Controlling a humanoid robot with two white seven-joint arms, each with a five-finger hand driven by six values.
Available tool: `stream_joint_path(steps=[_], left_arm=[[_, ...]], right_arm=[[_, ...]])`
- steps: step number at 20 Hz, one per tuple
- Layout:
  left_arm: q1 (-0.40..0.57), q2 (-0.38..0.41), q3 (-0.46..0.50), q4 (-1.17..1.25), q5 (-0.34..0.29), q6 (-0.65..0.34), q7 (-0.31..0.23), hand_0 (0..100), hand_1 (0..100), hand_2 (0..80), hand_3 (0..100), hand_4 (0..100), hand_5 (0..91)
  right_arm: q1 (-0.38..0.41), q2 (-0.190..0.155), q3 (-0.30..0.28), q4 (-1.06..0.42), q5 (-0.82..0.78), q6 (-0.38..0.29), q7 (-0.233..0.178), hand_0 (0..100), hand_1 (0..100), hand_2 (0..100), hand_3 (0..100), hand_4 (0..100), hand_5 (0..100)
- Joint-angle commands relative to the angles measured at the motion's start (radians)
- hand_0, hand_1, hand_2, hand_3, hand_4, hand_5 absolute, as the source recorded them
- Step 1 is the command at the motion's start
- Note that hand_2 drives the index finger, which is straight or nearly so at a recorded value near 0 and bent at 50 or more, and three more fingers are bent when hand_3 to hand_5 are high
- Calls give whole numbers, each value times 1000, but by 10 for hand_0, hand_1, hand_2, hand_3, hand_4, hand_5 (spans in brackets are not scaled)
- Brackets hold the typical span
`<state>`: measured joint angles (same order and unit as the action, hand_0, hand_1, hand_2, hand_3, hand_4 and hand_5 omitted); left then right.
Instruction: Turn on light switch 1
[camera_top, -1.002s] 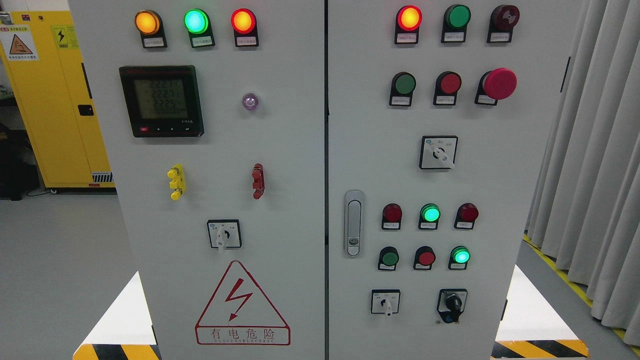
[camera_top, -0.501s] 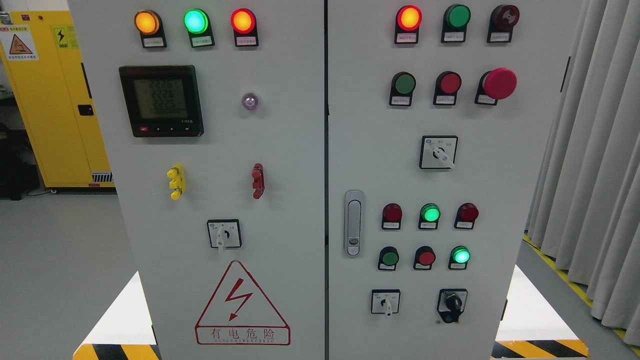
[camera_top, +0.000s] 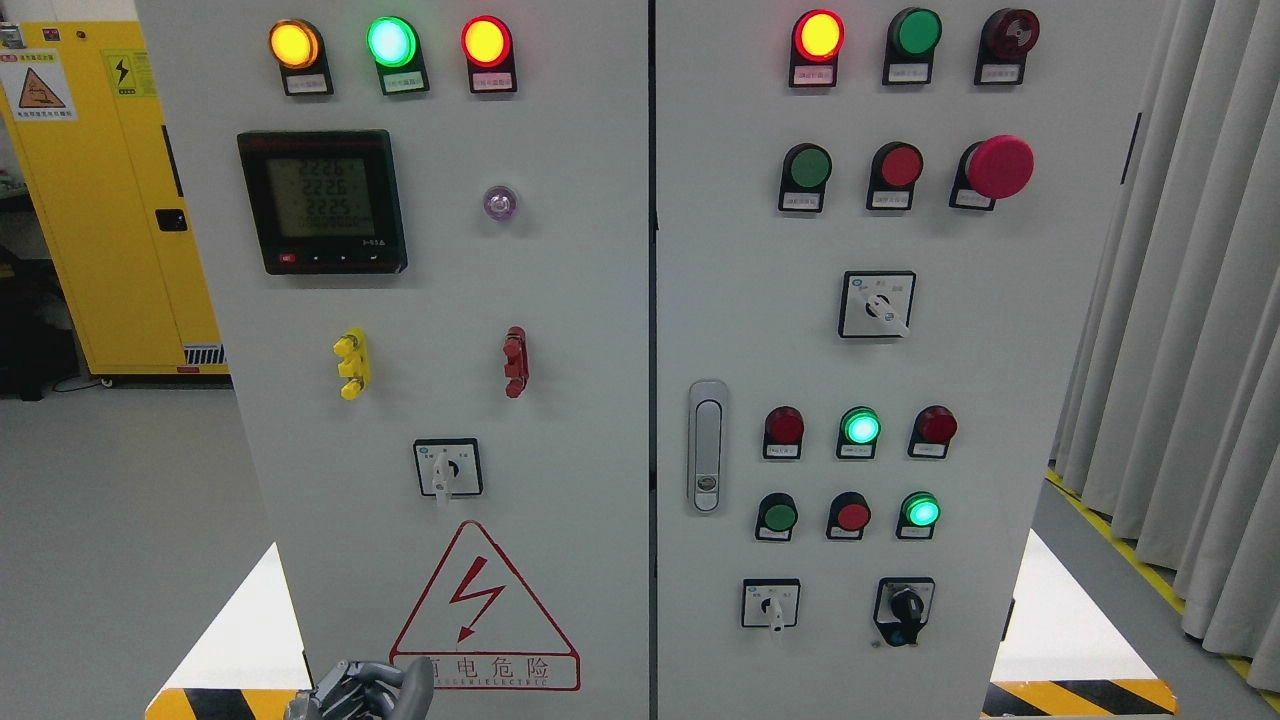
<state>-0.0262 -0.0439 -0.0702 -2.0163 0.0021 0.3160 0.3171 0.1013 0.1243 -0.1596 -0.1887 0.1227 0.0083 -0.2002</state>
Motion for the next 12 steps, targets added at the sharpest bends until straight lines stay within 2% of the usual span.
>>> stream_joint_path(steps=[1,7,12], left_arm=[[-92,-47,-8,-27,-34,54,0,199,669,616,908,810,811],[-146,-66,-7,-27,-79,133,16,169,701,603,917,805,810],[-166,-74,-5,-24,-113,150,17,148,705,603,922,805,809]], right_arm=[[0,0,0,0,0,-1,-1,0,500,40,0,0,0],[0,0,0,0,0,-1,1,0,500,40,0,0,0],[0,0,0,0,0,-1,1,0,500,40,0,0,0]])
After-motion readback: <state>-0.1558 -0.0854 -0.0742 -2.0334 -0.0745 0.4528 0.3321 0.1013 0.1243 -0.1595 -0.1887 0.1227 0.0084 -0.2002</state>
